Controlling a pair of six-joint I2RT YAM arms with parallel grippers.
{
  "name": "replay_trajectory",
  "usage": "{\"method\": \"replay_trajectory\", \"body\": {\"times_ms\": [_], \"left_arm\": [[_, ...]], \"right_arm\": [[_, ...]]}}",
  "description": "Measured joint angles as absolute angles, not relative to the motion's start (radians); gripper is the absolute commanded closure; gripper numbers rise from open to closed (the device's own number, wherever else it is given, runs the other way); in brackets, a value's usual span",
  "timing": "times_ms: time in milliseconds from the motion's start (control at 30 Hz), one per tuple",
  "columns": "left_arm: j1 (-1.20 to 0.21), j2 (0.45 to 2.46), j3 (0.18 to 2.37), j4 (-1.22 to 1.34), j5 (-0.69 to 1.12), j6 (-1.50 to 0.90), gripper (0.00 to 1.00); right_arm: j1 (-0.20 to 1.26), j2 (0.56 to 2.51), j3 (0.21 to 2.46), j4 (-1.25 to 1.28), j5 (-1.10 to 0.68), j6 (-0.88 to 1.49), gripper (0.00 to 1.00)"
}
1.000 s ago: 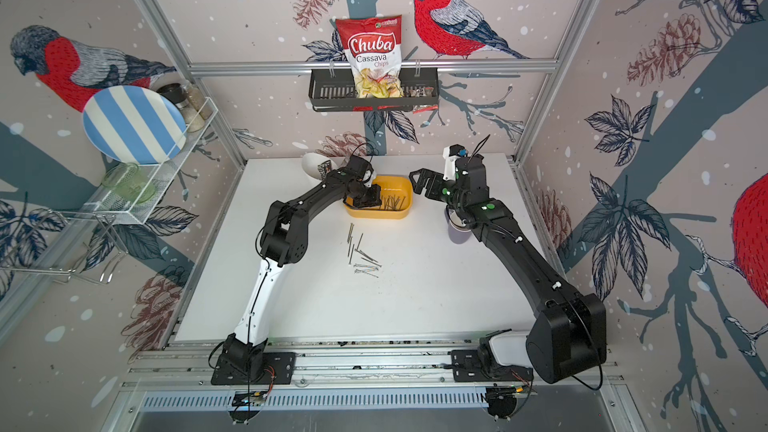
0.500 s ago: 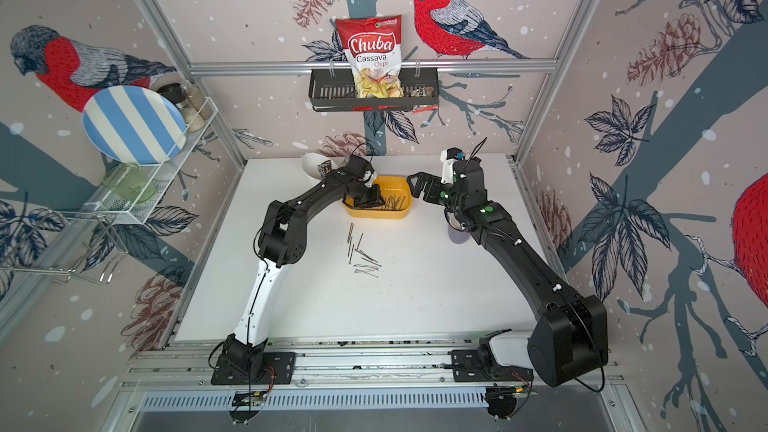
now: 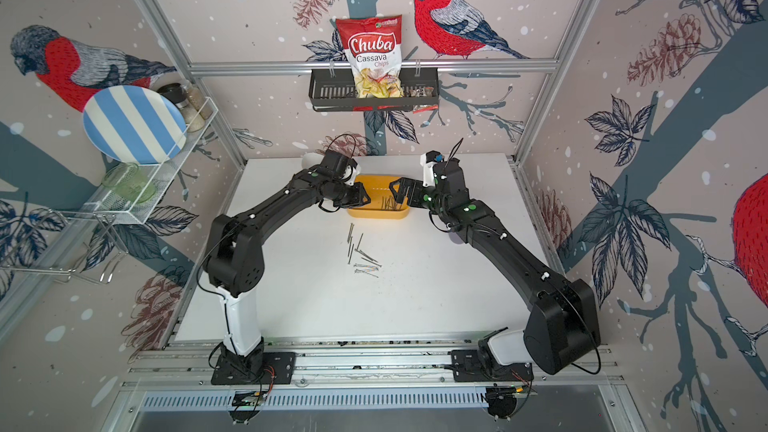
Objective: Put the nails on the desktop into the storage box
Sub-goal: Place the nail in the storage box, then pick up the nail from the center of the board.
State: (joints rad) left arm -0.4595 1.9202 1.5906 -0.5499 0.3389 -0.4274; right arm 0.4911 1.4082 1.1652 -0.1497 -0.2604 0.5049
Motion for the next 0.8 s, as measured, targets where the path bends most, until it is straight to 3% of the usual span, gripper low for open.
{"method": "replay_trajectory", "body": {"times_ms": [167,333,800], "left_arm": [[-0.5,1.702,1.279,-0.534,0.285,-0.434,0.7],[-0.624,1.619,1.118,-0.531,0.241,-0.466,0.73],[-0.712,1.692,1.097,-0.553,0.063,-0.553,0.77]], "right_arm": [[0.533,1.427,1.17,-0.157,-0.26,0.505,0.0],[0.552,1.426,1.161,-0.158,-0.256,0.505,0.0],[0.577,1.381,1.103,-0.166,-0.251,0.521,0.0]]}}
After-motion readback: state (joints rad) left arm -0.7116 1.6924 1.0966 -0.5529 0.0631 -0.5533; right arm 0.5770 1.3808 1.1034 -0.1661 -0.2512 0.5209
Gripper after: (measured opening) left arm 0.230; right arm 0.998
